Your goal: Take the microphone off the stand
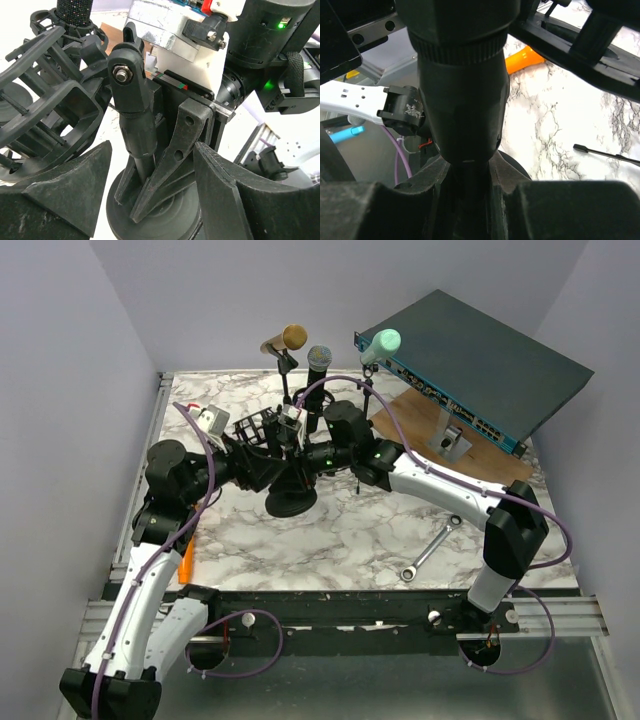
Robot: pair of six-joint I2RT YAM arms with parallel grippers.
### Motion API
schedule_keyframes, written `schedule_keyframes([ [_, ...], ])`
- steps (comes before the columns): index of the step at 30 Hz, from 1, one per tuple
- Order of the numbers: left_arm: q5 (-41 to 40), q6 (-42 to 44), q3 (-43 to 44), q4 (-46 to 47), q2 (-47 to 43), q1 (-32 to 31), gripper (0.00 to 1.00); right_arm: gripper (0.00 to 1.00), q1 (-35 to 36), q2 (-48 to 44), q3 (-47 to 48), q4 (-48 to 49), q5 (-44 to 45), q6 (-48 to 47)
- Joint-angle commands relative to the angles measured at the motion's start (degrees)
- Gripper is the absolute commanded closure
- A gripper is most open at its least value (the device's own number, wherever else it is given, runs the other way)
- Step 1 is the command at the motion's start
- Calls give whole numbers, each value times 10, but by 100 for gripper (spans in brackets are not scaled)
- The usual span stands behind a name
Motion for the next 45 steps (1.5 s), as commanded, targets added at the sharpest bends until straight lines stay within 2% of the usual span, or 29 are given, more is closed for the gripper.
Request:
schedule_keyframes([
  [1, -14, -49, -22, 63, 3, 39, 41, 99, 10, -30, 2, 57, -72, 5],
  [12, 9, -95, -52, 107, -1, 80, 41, 99, 10, -31, -1, 64, -93, 5],
  [19, 10, -106, -42, 117, 11, 81, 41, 99, 10, -21, 6, 62, -89, 7],
  [35, 9, -107, -5, 133, 66, 29, 42, 99, 12, 7, 34, 29, -37, 0],
  [41, 19, -112, 7, 146, 91, 16, 53, 99, 14, 9, 36, 26, -29, -7],
  [45, 36, -112, 11, 155, 100, 14, 68, 99, 16, 13, 34, 26, -17, -12],
])
